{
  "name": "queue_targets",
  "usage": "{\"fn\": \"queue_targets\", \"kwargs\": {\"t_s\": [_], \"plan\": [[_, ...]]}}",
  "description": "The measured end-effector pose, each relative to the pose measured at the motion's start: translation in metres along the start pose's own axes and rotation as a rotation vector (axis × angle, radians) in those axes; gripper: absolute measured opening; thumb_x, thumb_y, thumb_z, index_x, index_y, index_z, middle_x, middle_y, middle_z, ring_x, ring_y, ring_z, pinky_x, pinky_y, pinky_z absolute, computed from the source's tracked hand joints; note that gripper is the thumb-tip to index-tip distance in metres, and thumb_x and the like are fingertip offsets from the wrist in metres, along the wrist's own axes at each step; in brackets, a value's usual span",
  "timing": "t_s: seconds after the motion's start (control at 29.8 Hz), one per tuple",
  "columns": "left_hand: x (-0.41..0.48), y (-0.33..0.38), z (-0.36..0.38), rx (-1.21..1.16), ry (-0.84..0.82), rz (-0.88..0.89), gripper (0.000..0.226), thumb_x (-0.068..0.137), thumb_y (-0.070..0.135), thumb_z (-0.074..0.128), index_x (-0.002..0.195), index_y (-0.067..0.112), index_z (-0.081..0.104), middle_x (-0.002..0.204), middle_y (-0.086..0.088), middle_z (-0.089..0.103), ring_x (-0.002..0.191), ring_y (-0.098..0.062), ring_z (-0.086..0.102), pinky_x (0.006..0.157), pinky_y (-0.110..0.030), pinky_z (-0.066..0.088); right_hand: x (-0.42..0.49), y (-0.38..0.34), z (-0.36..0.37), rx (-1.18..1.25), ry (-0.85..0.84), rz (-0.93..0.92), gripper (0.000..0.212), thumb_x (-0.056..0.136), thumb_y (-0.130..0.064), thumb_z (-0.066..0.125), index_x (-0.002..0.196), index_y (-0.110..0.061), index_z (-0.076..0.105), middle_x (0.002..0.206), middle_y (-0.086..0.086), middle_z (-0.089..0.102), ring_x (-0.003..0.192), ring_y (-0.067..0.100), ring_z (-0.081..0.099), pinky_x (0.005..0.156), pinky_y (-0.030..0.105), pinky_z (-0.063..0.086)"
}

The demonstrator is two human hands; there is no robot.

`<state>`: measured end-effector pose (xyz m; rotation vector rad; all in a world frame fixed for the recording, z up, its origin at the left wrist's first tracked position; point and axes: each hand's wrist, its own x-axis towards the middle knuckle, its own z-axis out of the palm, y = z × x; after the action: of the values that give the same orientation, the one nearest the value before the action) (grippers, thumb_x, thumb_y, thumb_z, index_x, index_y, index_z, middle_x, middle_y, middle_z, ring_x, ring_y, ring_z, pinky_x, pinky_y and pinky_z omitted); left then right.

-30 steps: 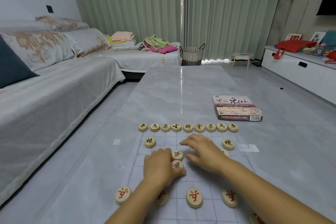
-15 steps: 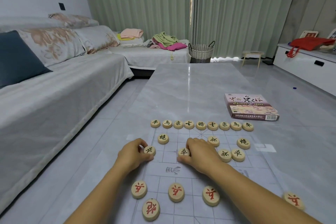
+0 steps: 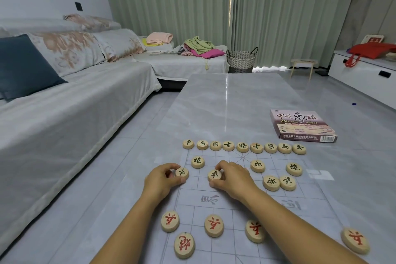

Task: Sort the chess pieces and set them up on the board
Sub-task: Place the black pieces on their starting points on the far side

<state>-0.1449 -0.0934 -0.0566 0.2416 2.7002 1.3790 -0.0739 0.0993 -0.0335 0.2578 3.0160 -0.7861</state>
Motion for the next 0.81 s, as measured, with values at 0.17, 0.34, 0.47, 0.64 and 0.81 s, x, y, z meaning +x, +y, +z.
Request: {"fn": "queue_targets", "kwargs": {"t_s": [0.17,0.34,0.47,0.64,0.81], "plan": [[-0.002,-0.003,0.0,0.014,0.014,0.025,0.036,0.072,0.023,0.077,0.105,0.026,0.062,0.077,0.005,0.05,0.078,-0.014,0.048,0.084,-0.033,0.045,0.0,0.001,0.0,-0.001,-0.031,-0.008,0.049,0.083,-0.041,0.061,0.126,-0.024,0.046,0.123,0.004,0.053,0.113,0.023,0.047,0.094,0.034,0.038],[-0.002,-0.004,0.0,0.03,0.039,0.065,0.034,0.074,0.023,0.075,0.106,0.022,0.063,0.076,0.007,0.05,0.075,-0.012,0.048,0.078,-0.028,0.043,0.002,0.003,0.001,0.009,-0.049,-0.005,0.048,0.084,-0.04,0.06,0.127,-0.026,0.046,0.123,0.004,0.052,0.114,0.023,0.046,0.095,0.033,0.037],[-0.003,-0.007,0.0,0.036,0.051,0.084,0.035,0.075,0.023,0.075,0.108,0.021,0.063,0.074,0.006,0.05,0.072,-0.012,0.048,0.077,-0.029,0.044,0.002,0.003,0.002,0.015,-0.05,-0.015,0.05,0.083,-0.04,0.061,0.127,-0.025,0.045,0.122,0.003,0.052,0.114,0.022,0.047,0.095,0.034,0.037],[-0.004,-0.009,0.0,0.015,0.053,0.096,0.048,0.072,0.025,0.077,0.116,0.021,0.059,0.074,0.003,0.05,0.07,-0.013,0.048,0.068,-0.023,0.041,0.004,0.015,-0.02,0.169,0.012,0.031,0.054,0.081,-0.04,0.063,0.128,-0.022,0.045,0.093,-0.007,0.052,0.1,0.018,0.052,0.087,0.032,0.039],[-0.004,-0.01,0.0,-0.025,0.057,0.094,0.049,0.07,0.026,0.079,0.115,0.022,0.059,0.074,0.001,0.052,0.069,-0.012,0.049,0.063,-0.021,0.04,0.006,0.058,-0.054,-0.181,0.084,0.152,0.041,0.089,-0.027,0.045,0.13,-0.028,0.046,0.134,0.004,0.043,0.126,0.025,0.037,0.099,0.039,0.032]]}}
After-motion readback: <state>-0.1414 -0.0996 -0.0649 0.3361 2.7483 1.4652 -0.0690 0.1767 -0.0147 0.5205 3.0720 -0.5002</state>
